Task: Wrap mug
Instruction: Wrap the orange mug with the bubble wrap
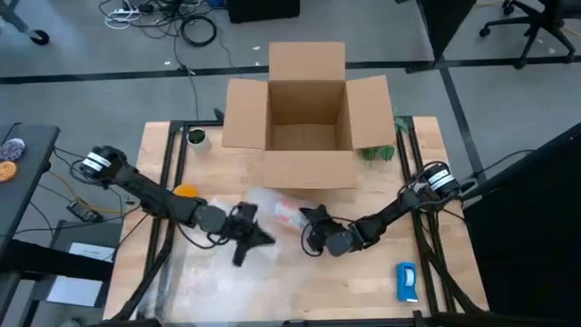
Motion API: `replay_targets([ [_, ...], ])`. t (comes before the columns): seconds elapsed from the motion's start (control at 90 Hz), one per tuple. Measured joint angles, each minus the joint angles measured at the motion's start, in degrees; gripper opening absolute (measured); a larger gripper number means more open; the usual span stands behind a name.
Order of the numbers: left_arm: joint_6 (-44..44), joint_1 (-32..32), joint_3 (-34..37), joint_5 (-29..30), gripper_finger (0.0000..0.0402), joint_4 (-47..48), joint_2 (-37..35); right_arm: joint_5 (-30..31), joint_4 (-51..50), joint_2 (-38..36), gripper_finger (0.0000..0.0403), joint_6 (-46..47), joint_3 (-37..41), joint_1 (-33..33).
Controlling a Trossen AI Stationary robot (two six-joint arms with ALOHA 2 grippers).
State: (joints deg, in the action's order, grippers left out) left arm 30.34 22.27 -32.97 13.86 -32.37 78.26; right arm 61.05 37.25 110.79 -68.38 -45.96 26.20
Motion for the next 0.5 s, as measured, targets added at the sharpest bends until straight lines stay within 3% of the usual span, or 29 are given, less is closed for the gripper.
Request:
replay_targets([
  [0.311,-0.13,-8.30,-0.08,1.63,0.0000,-11.24,12.96,-6.21,5.44,1.31,0.0083,-14.53,0.13,0.75],
  [0.5,-0.14,-9.17,-0.20,1.13,0.0000,-12.65,17.52,-6.30,11.22,1.23,0.0135,-21.53,0.31,2.20],
])
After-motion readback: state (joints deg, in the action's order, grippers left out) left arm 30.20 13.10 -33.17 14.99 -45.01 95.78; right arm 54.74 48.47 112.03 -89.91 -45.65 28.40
